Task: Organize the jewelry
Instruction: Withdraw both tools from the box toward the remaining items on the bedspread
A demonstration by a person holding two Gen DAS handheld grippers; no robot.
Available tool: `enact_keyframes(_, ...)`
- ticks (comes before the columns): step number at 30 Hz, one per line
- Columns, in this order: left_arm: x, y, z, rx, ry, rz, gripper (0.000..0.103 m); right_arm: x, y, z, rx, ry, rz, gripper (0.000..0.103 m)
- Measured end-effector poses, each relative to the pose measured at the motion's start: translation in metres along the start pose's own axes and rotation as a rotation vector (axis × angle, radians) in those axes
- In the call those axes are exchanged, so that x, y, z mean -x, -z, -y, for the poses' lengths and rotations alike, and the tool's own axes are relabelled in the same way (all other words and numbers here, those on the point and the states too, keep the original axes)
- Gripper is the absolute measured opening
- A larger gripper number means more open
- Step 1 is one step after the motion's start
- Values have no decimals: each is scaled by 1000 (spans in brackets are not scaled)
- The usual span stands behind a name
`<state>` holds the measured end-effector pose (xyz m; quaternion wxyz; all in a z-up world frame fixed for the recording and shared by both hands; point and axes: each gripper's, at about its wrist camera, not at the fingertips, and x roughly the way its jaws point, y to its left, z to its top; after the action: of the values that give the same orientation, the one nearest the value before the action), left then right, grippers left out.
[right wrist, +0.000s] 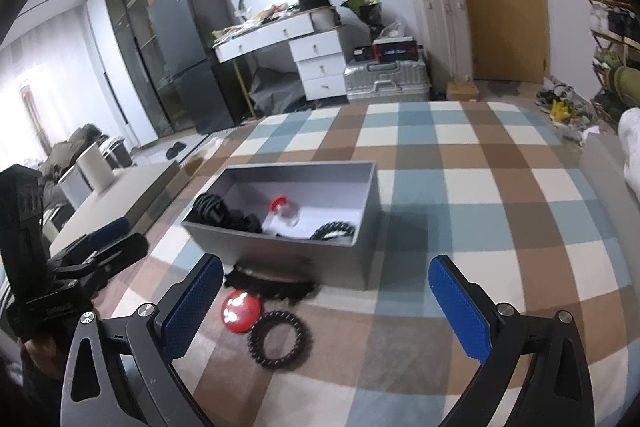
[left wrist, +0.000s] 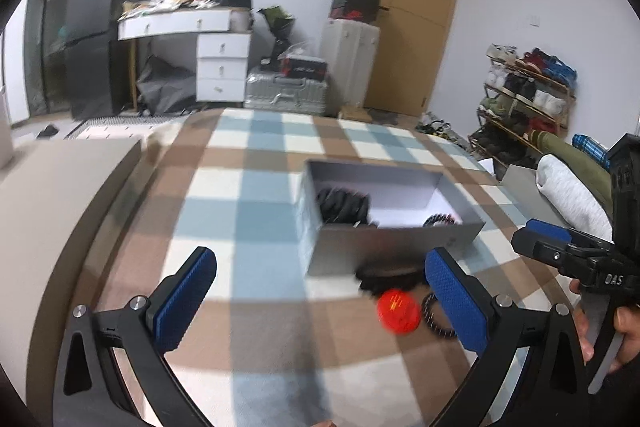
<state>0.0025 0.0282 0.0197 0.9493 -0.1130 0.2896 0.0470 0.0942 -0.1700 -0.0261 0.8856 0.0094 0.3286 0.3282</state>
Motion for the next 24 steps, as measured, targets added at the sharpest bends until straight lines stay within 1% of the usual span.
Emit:
enact_keyframes(4, 13, 7, -13, 29, -36, 12, 102, -3, 6, -11, 41, -14, -27, 103)
enact_keyframes(7, 17, 10, -16, 41, -41, 23, 102, -7, 9, -18, 67, -14, -43, 103)
enact_keyframes(9, 16, 10, -16, 23, -49, 10, 102, -8, 11, -21, 85, -16, -53, 103)
enact_keyframes(12, 13, 12, -15, 7, -67, 11, 102, -8, 14, -23, 93, -19, -51, 103)
enact_keyframes(15, 9, 16, -17, 6, -56, -12, 102, -9, 18, -23, 93, -26, -68, 103)
enact_keyframes(17, 9, 19, -17, 0, -65, -22, 102, -9, 19, -24, 102, -22, -67, 103)
enact_keyframes(19, 9, 20, -18, 2, -70, -26, 102, -10, 18, -23, 106, -13, -77, 103)
enact_keyframes(24, 12, 20, -17, 4, -70, -30, 102, -7, 17, -20, 99, -5, -67, 103)
